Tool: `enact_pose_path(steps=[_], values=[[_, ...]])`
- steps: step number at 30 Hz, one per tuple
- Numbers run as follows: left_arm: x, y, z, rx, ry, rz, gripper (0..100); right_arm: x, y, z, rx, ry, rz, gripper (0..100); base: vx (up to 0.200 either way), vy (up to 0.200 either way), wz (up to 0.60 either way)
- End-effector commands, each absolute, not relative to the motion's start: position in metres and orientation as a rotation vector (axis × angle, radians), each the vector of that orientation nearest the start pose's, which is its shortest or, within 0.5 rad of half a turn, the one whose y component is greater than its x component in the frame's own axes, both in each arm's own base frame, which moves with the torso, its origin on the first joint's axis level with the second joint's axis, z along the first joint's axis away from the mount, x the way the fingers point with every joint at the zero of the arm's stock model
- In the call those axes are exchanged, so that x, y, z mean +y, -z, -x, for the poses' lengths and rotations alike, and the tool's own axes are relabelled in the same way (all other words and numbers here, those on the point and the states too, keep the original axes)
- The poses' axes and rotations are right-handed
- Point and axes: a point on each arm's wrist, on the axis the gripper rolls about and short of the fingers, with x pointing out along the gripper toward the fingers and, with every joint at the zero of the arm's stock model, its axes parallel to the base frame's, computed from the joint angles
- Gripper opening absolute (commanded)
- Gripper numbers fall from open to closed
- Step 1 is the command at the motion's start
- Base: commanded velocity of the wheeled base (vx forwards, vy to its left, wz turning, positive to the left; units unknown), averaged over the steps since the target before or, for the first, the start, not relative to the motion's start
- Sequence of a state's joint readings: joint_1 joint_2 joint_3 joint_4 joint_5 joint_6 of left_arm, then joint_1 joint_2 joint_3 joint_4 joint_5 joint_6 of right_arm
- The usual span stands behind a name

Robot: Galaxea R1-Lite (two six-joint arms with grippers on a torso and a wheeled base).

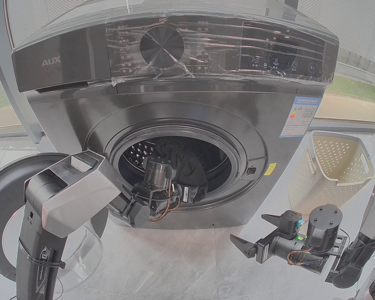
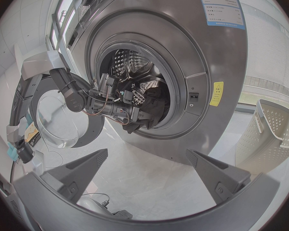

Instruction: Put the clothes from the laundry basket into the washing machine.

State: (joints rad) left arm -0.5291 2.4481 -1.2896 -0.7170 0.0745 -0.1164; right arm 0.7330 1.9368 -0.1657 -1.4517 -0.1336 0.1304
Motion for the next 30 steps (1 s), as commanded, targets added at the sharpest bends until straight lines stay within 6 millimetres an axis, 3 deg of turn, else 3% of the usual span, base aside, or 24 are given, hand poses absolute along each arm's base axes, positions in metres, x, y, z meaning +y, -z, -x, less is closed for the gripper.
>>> enact_pose_path(steps=[1, 5, 14, 18, 19, 26, 30], values=[[-0.232, -0.007, -0.405, 0.458, 0.415, -0.019, 0, 0.161, -0.061, -0.183, 0.335, -0.573, 0.012, 100, 0.0, 0.0, 0.0], [-0.237, -0.017, -0.414, 0.392, 0.412, 0.012, 0, 0.161, -0.061, -0.183, 0.335, -0.573, 0.012, 100, 0.0, 0.0, 0.0], [-0.235, -0.048, -0.459, 0.104, 0.299, 0.109, 0, 0.161, -0.061, -0.183, 0.333, -0.572, 0.011, 100, 0.0, 0.0, 0.0], [-0.231, -0.052, -0.462, 0.08, 0.288, 0.117, 0, 0.161, -0.061, -0.183, 0.335, -0.573, 0.012, 100, 0.0, 0.0, 0.0], [-0.231, -0.052, -0.462, 0.084, 0.288, 0.115, 100, 0.161, -0.061, -0.183, 0.334, -0.572, 0.012, 100, 0.0, 0.0, 0.0], [-0.233, -0.047, -0.453, 0.127, 0.296, 0.128, 100, 0.161, -0.061, -0.183, 0.335, -0.573, 0.012, 100, 0.0, 0.0, 0.0], [-0.232, -0.042, -0.427, 0.237, 0.328, 0.077, 100, 0.161, -0.061, -0.183, 0.335, -0.573, 0.012, 100, 0.0, 0.0, 0.0]])
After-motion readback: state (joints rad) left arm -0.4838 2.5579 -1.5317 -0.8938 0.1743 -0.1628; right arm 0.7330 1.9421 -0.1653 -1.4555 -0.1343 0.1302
